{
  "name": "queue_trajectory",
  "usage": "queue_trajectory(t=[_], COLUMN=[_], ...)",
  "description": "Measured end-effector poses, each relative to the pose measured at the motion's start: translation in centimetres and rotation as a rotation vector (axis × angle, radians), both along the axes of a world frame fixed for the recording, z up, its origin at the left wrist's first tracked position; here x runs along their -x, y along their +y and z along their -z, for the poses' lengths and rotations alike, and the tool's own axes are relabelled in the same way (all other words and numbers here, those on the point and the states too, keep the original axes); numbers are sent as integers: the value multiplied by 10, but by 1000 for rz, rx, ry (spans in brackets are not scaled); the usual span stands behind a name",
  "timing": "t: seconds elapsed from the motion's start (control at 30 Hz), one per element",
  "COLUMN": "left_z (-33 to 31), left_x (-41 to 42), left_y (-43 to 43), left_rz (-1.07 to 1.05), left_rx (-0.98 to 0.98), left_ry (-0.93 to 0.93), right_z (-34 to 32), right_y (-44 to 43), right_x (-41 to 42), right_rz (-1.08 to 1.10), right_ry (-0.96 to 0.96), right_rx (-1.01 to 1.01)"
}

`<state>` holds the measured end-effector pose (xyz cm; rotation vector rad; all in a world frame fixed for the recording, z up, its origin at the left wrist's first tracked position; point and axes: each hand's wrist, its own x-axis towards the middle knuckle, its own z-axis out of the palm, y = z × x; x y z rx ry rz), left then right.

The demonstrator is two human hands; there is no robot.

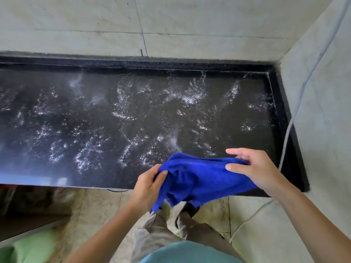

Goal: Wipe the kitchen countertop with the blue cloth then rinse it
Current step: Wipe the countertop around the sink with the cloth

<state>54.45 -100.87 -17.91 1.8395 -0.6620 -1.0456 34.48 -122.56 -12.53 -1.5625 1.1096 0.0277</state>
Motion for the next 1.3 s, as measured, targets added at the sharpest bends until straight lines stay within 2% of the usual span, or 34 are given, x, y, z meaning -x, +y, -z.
queue_trajectory(t=[0.1,0.2,0.23,0.33,0.4,0.47,0.6,0.7,0.8,0.97,1.1,1.23,1.3], left_z=[-1,6,11,24,30,29,25,18,6,-26,-43,-46,-35], left_x=[-7,0,2,-4,-6,-1,16,19,16,4,-13,-47,-70], left_y=[20,24,21,5,-7,-20,-49,-60,-49,-24,-20,-48,-70], left_rz=[110,326,358,458,632,711,531,473,448,238,452,636,655], left_rx=[-21,-149,-216,-336,-340,-267,-97,-96,-42,45,-70,-222,-290], left_ry=[-209,-613,-664,-493,-474,-425,-53,23,8,-12,-265,-470,-569], right_z=[-1,1,3,4,4,2,-3,-7,-12,-25,-36,-22,-5], right_y=[-9,-8,-7,-5,-5,-4,-7,-11,-14,-6,-8,-30,-51], right_x=[23,36,38,43,45,45,41,44,56,78,76,51,35], right_rz=[-103,-183,-199,-220,-241,-251,-180,-141,-128,-194,-222,-279,-289], right_ry=[153,190,185,139,80,14,-78,-112,-93,-58,-70,-25,10], right_rx=[143,157,152,142,129,131,225,291,285,218,211,346,433])
